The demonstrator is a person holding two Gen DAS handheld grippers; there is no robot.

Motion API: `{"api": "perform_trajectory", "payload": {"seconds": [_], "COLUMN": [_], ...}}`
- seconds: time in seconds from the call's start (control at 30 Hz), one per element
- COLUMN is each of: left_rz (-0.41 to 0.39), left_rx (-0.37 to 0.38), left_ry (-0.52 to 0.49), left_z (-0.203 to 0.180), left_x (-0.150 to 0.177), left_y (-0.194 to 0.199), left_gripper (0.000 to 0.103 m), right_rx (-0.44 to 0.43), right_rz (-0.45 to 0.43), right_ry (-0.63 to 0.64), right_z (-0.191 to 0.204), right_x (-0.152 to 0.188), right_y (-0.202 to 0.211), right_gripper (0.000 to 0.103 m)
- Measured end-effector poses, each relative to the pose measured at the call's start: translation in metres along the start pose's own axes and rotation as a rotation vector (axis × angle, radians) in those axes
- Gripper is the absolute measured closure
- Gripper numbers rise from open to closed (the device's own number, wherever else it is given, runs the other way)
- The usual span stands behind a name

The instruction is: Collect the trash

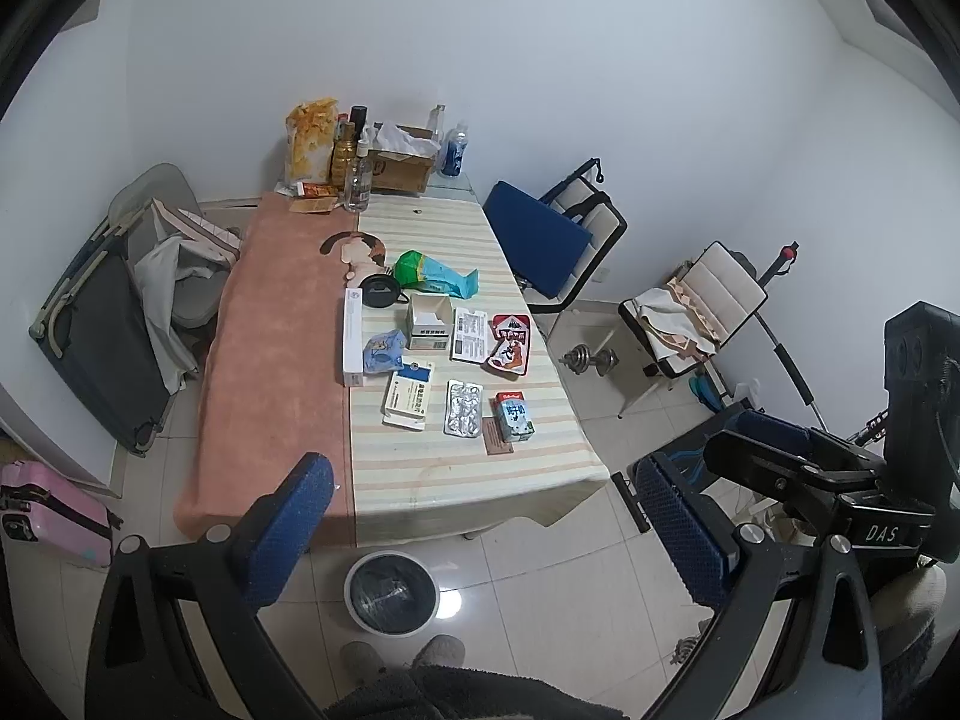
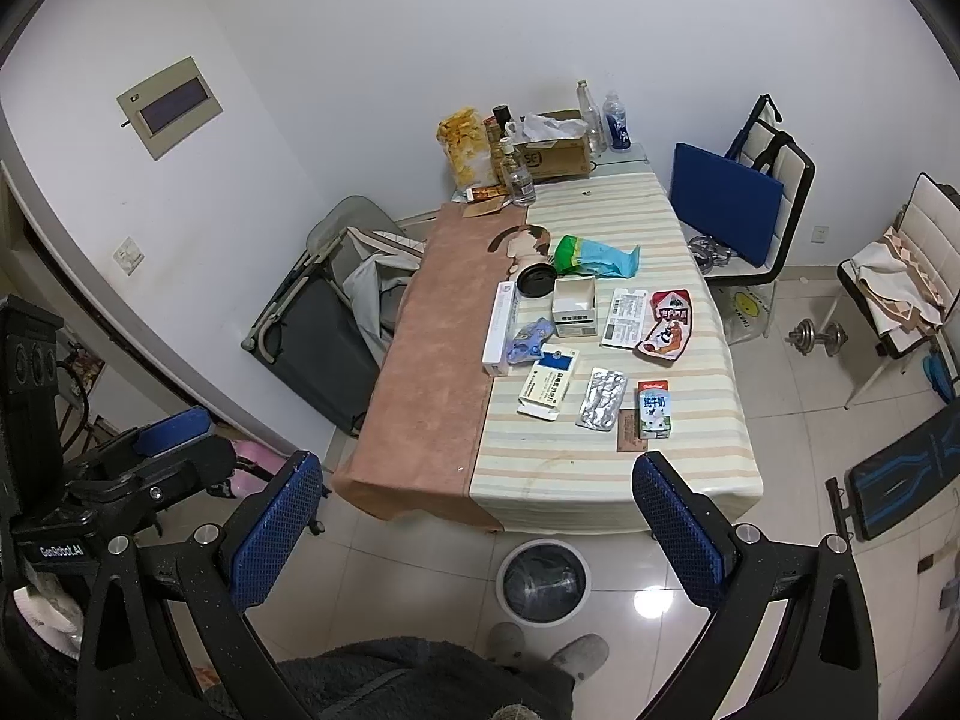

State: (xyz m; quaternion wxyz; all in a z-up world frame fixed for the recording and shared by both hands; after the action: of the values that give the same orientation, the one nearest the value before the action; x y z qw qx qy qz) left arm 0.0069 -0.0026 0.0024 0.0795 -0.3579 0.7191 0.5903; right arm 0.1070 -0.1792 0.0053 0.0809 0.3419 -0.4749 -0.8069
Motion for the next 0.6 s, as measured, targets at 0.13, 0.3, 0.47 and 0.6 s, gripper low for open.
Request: {"api": "perform_trajectory", "payload": {"seconds": [0.13, 0.3, 0.47, 0.6], "left_rz": [0.002, 0.006, 0.005, 0.004], "left_rx": [0.002, 0.007, 0.012, 0.012], "left_ry": [-0.003, -0.018, -0.028, -0.028], "left_z": [-0.002, -0.002, -0.003, -0.004], "left_x": [-0.001, -0.004, -0.001, -0.001], "left_y": [0.0, -0.002, -0.002, -0.001], "left_gripper": [0.0, 0.0, 0.0, 0.0], "right_rx": [0.001, 0.002, 0.001, -0.001], "right_rz": [-0.008, -0.008, -0.008, -0.008], "right_ry": [-0.004, -0.005, -0.004, -0.004], "right_z": [0.0, -0.002, -0.006, -0.006], "right_x": [0.003, 0.004, 0.004, 0.005], "right_y": [0.001, 0.005, 0.01, 0.012], "right_gripper": [0.0, 0.0, 0.0, 0.0]}}
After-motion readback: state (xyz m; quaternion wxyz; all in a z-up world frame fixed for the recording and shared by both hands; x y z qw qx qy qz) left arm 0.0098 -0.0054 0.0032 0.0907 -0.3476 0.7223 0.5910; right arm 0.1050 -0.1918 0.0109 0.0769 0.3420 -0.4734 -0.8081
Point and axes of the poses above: each gripper's, at about its wrist camera, not at the fingertips, and y roughly against the way its jaws point, z to its left, x to its underside, the point moved 1 cm from there along -y, roughly the way its jaws point, and after that the axes turned 6 degrees about z, right-handed, at the moved point
